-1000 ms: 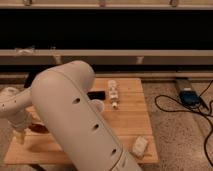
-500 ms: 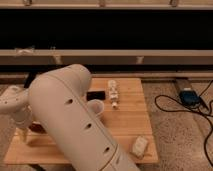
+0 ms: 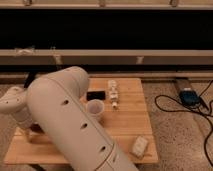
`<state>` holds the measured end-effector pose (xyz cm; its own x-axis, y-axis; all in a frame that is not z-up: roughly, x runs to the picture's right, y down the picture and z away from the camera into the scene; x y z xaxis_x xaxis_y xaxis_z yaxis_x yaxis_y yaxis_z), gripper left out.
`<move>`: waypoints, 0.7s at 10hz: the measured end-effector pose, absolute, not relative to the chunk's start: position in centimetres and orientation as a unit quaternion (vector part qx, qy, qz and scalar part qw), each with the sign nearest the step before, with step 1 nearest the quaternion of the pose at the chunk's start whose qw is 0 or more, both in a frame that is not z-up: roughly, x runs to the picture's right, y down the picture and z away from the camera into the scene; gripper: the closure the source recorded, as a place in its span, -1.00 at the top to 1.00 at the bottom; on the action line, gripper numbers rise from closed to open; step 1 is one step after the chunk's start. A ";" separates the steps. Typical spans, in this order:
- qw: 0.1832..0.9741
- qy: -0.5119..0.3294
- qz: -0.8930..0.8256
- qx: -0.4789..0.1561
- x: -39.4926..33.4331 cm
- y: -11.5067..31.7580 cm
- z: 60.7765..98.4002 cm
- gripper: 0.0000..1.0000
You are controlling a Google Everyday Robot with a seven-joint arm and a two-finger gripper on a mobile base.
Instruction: Place the pepper on the white sponge
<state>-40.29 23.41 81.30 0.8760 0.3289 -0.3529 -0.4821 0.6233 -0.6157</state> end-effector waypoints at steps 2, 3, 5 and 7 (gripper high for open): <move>0.894 0.099 0.232 -0.370 -40.0 22.9 81.0 -0.37; 0.894 0.094 0.234 -0.372 -39.9 22.8 80.7 -0.54; 0.892 0.082 0.239 -0.374 -39.1 22.0 79.4 -0.91; 0.892 0.068 0.243 -0.375 -37.9 21.4 78.1 -1.00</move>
<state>-37.85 21.43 78.14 0.8732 0.3819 -0.3029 -0.4836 0.6004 -0.6370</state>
